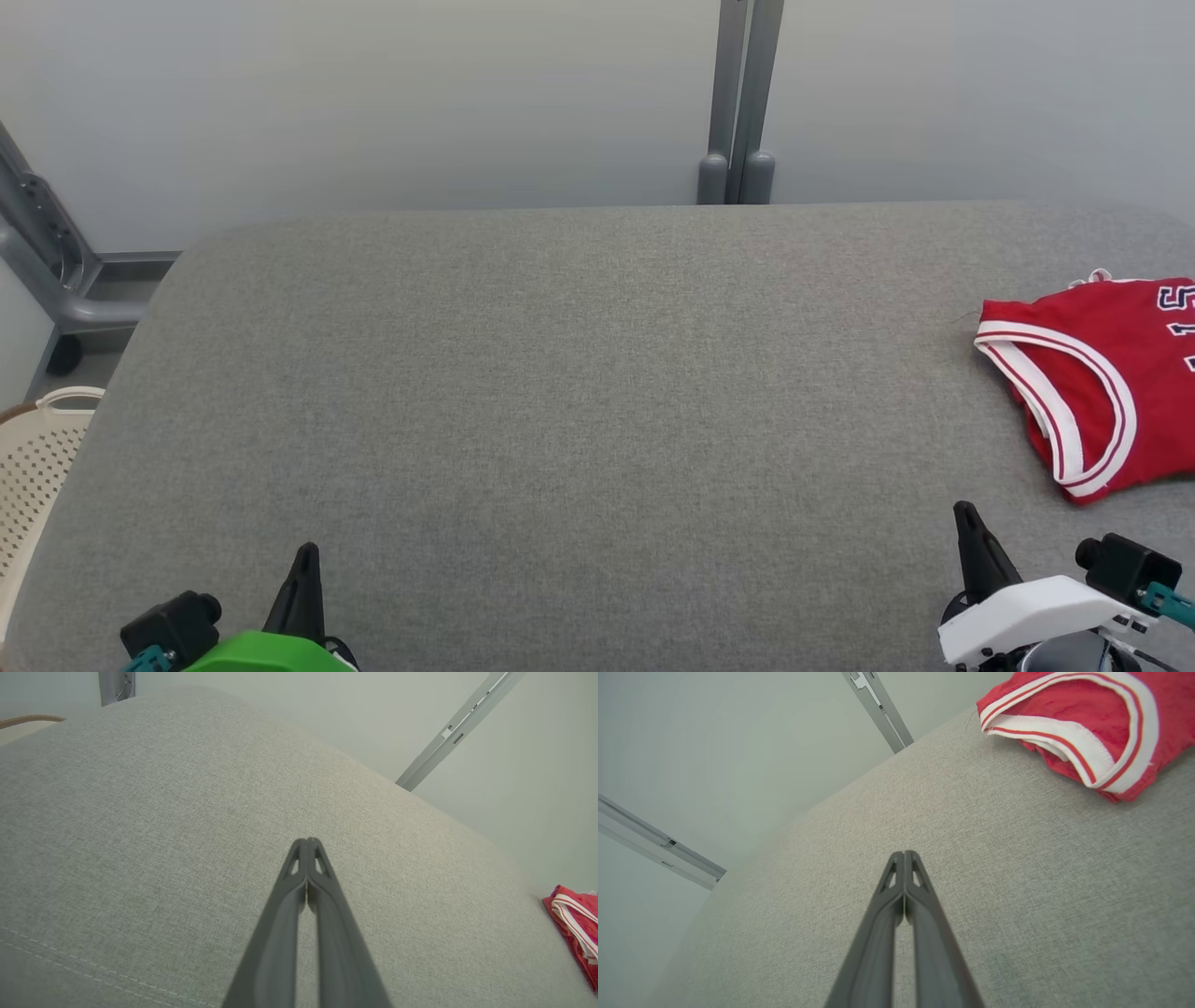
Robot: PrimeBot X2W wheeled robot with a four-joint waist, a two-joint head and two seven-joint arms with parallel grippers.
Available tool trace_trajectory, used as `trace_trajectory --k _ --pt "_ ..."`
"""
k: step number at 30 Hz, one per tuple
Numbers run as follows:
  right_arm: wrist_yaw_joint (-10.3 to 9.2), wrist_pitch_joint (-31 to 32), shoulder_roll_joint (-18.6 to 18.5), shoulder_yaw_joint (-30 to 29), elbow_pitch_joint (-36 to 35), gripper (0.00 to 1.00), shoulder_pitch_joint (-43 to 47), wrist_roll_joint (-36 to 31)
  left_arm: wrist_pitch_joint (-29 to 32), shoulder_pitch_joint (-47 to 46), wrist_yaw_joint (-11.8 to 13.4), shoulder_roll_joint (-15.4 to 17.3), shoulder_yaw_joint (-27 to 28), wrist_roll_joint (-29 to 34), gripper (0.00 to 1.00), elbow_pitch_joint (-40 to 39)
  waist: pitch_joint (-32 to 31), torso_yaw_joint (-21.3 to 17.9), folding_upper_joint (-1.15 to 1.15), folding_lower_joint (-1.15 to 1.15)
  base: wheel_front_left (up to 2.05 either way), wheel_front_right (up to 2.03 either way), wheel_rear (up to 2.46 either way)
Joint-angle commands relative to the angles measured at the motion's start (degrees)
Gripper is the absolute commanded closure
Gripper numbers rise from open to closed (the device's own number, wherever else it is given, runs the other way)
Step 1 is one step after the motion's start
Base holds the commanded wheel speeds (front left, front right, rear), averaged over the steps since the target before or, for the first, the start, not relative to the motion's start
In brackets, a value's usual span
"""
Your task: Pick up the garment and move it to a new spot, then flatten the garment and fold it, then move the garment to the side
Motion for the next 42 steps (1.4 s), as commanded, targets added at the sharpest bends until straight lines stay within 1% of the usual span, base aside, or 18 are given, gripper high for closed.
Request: trace_trajectory --k 1,22,42 --pt "-0.01 0.35 -0.40 -0.31 -1.53 1.00 -0.78 3.41 0.64 -2.16 -0.55 -0.10 0.92 -2.92 1.00 -0.87 0.12 -0.05 0.00 0.00 0.00 0.00 0.00" --pt "-0.01 2.22 -0.55 -1.09 -4.01 1.00 -0.83 19.41 4.80 -4.84 -2.16 -1.43 3.94 -17.22 1.00 -0.98 1.02 -0.44 0.00 0.00 0.00 0.00 0.00" --pt "-0.02 3.80 -0.68 -1.75 -6.01 1.00 -0.88 32.52 8.17 -6.97 -3.43 -2.55 6.40 -28.97 1.00 -1.04 1.92 -0.83 0.00 0.00 0.00 0.00 0.00"
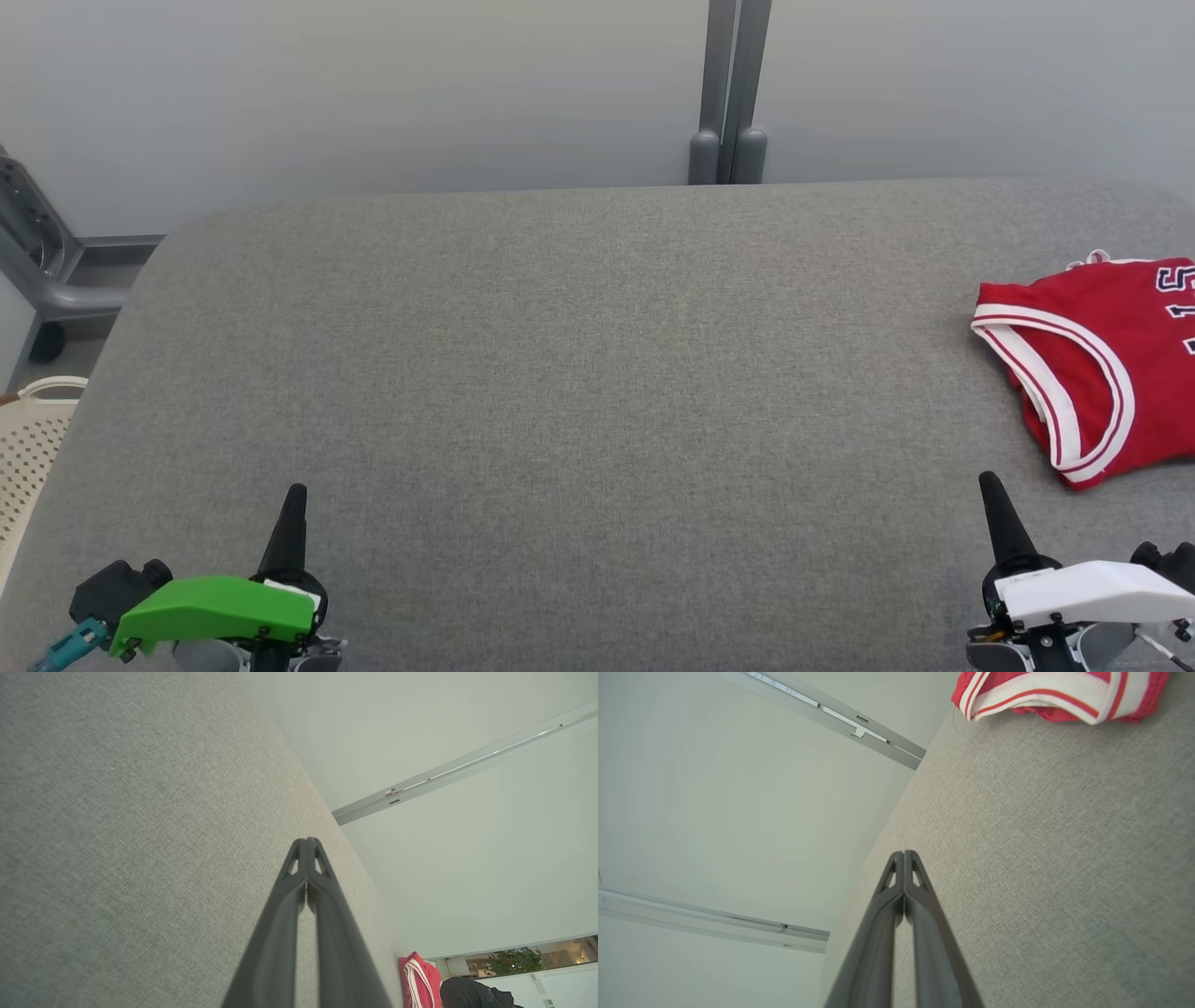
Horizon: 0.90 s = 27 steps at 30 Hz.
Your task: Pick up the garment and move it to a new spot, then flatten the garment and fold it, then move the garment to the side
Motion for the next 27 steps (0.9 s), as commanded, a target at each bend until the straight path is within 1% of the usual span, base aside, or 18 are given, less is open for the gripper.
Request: trace_trajectory --k 1,27 --pt "0.02 0.31 -0.38 -0.24 -1.04 1.00 -0.84 2.05 0.40 -1.67 -0.48 -0.02 0.58 -1.94 1.00 -0.71 0.09 -0.04 0.00 0.00 0.00 0.00 0.00" --pt "0.02 1.88 -0.50 -0.89 -3.03 1.00 -0.80 15.35 3.85 -3.86 -1.79 -1.20 3.10 -13.90 1.00 -0.73 1.22 -0.52 0.00 0.00 0.00 0.00 0.00"
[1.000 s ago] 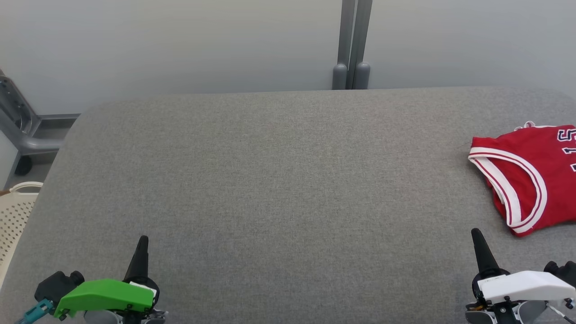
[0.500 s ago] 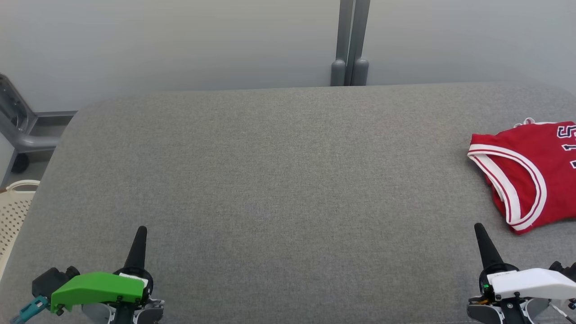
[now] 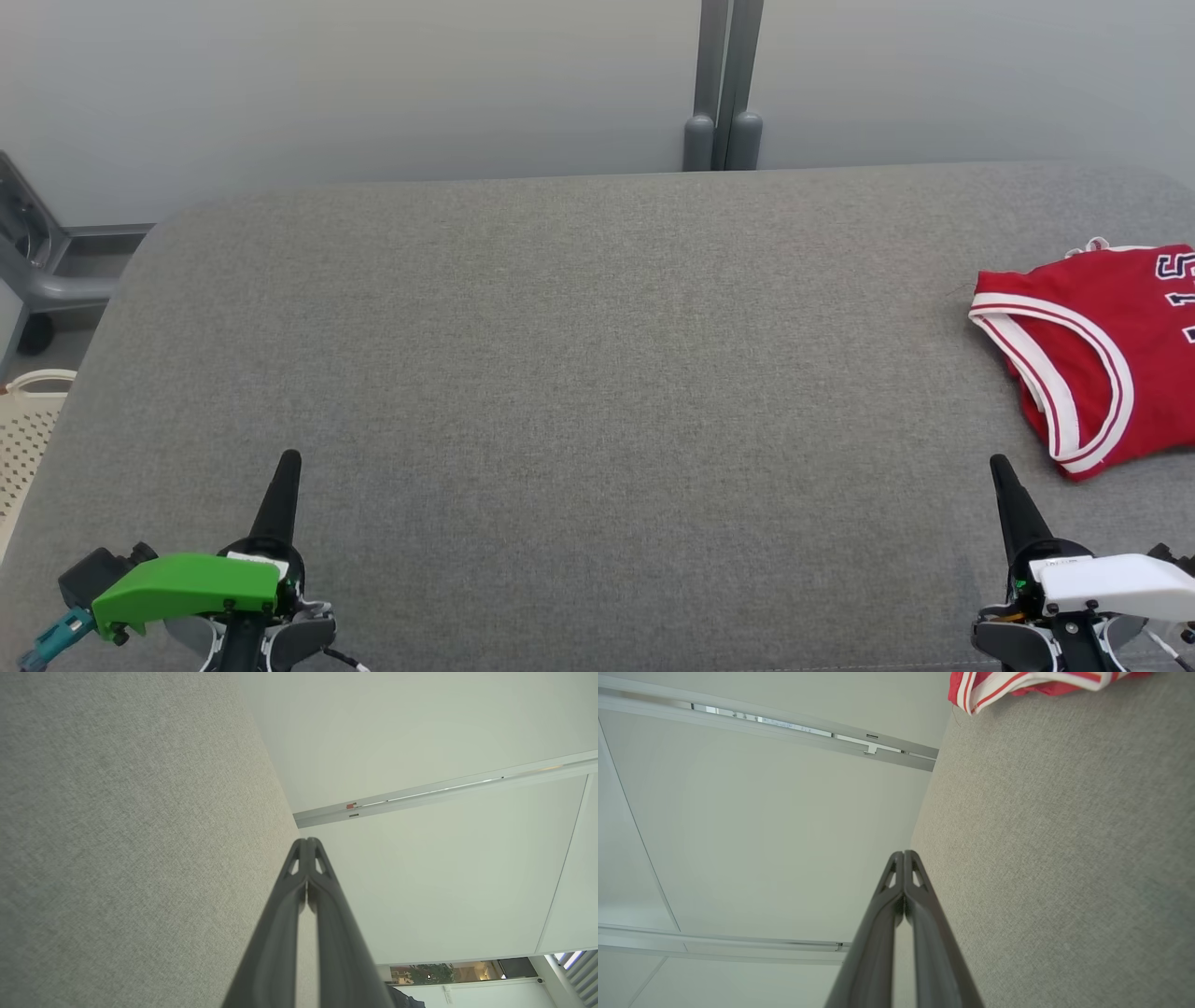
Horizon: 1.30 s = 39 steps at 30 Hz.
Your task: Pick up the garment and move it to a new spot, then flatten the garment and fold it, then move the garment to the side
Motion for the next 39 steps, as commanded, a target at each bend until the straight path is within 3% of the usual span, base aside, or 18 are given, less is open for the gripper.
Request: trace_trajectory --k 1,32,39 --pt "0.03 0.20 -0.34 -0.19 -0.70 1.00 -0.59 1.39 0.41 -1.35 -0.37 -0.16 0.49 -1.36 1.00 -0.50 0.06 -0.03 0.00 0.00 0.00 0.00 0.00" --pt "0.02 1.79 -0.44 -0.85 -2.61 1.00 -0.49 14.44 3.77 -3.39 -1.77 -1.25 2.90 -13.15 1.00 -0.44 1.47 -0.63 0.00 0.00 0.00 0.00 0.00" --pt "0.02 1.75 -0.43 -0.85 -2.63 1.00 -0.48 14.66 3.96 -3.48 -1.72 -1.26 2.95 -13.13 1.00 -0.44 1.53 -0.66 0.00 0.00 0.00 0.00 0.00"
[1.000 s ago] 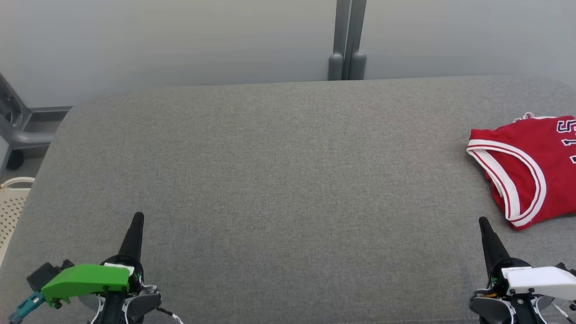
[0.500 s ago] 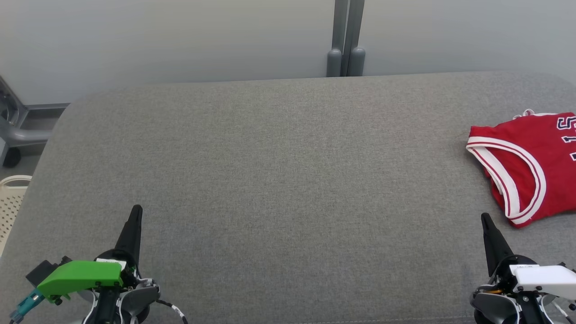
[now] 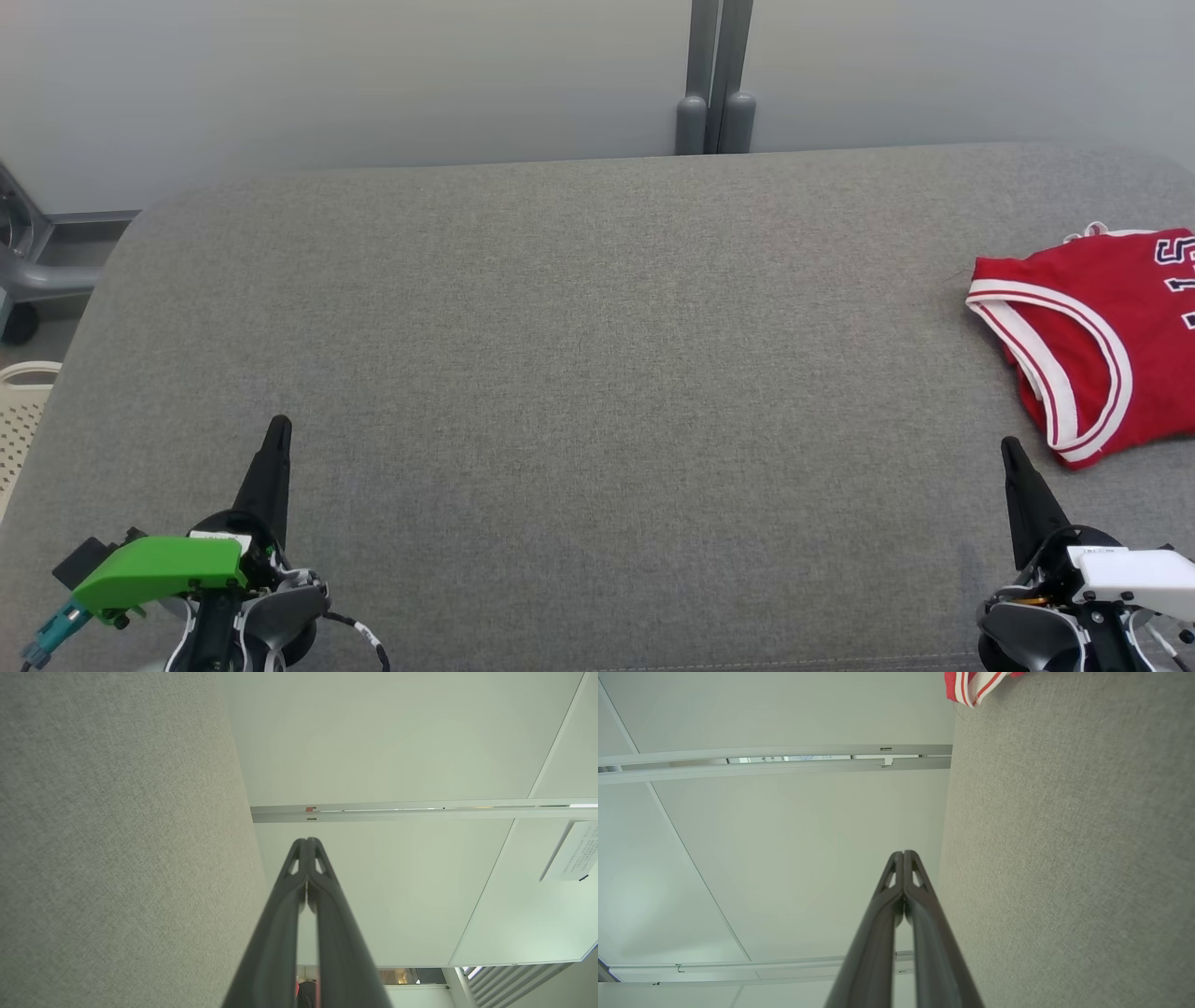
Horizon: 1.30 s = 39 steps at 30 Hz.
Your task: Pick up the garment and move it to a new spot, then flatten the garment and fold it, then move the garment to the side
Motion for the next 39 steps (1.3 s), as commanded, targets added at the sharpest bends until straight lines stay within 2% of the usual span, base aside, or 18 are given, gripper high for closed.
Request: trace_trajectory --k 1,39 --pt "0.02 0.02 -0.24 -0.13 -0.24 1.00 -0.27 0.10 0.33 -0.91 -0.29 0.02 0.16 0.00 1.00 -0.17 0.00 0.00 0.00 0.00 0.00 0.00 0.00" --pt "0.02 0.01 -0.24 -0.13 -0.23 1.00 -0.26 0.10 0.32 -0.90 -0.29 0.03 0.14 0.00 1.00 -0.18 0.00 0.00 0.00 0.00 0.00 0.00 0.00"
